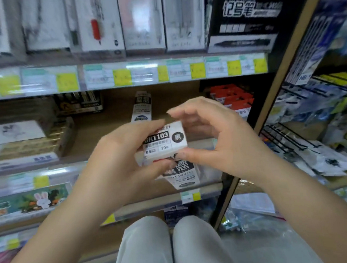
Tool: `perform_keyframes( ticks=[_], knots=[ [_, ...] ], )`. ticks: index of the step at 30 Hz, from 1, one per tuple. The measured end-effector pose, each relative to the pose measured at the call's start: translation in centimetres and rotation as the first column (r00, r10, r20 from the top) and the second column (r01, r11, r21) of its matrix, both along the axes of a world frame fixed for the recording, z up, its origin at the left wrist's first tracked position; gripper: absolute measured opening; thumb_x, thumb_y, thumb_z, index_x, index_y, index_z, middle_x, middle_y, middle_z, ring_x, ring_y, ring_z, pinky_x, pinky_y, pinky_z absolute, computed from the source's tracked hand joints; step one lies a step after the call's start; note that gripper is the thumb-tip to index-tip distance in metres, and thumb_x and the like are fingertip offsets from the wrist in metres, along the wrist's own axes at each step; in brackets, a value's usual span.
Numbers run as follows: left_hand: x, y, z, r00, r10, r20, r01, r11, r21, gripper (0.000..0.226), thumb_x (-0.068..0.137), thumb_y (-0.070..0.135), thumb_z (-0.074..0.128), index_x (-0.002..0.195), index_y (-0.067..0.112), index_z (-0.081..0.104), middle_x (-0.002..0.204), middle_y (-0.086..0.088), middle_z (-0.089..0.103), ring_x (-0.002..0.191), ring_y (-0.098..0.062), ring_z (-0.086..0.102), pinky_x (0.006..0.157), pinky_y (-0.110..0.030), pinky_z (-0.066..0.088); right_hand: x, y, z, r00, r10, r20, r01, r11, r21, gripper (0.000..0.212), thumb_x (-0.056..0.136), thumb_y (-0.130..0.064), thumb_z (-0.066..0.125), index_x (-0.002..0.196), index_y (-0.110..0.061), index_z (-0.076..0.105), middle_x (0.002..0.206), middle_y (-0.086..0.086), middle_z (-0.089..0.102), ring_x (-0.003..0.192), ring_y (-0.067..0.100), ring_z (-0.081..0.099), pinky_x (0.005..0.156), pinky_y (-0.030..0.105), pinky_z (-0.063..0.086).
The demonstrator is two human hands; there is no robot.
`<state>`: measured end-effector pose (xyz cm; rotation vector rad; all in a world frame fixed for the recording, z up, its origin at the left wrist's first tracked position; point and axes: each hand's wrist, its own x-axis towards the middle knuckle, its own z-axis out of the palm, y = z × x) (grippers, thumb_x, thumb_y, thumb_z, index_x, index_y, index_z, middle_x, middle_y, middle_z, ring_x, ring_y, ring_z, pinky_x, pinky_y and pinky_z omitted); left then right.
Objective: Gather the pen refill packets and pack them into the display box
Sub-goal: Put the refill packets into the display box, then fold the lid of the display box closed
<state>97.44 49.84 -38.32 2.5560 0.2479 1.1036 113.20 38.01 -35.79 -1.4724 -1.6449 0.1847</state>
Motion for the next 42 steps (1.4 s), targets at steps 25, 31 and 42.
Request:
perform_keyframes(
  ticks=[25,31,42],
  knots=[
    [-3.2,13.1,-8.4,0.861,0.482,-0.163,-0.415,0.851,0.322,0.064,0.058,-0.016,0.076,0.115,-0.003,0.052,0.112,-0.023,0.058,0.104,-0.039,0.052,0.075,-0.047,0.053,4.4,9.6,-6.7,0.924,-0.377,-0.055,0.336,0.875,-0.349,0.046,0.081,-0.024,0.069,0.124,-0.020,0.052,0.122,-0.002,0.056,0.102,0.009,0.056,0.089,0.025,0.045],
    [-3.0,15.1,-9.3,0.780,0.544,-0.311,-0.475,0.837,0.273,0.067,0.055,-0.011,0.076,0.116,0.005,0.054,0.121,-0.017,0.056,0.107,-0.041,0.053,0.075,-0.049,0.052,4.0,12.8,-7.0,0.923,-0.323,0.210,0.379,0.861,-0.338,0.058,0.086,-0.004,0.053,0.138,-0.025,0.037,0.139,0.006,0.041,0.114,0.023,0.054,0.094,0.036,0.047],
    [-2.9,14.4,-7.4,0.621,0.603,-0.501,-0.535,0.793,0.291,0.090,0.069,0.004,0.067,0.147,0.010,0.022,0.156,-0.017,0.016,0.144,-0.036,0.009,0.116,-0.051,0.013,3.2,19.8,-5.6,0.556,0.161,0.816,0.371,0.830,-0.417,0.071,0.088,0.008,0.039,0.144,-0.034,0.025,0.159,0.005,0.005,0.145,0.029,0.003,0.113,0.048,0.016]
  ],
)
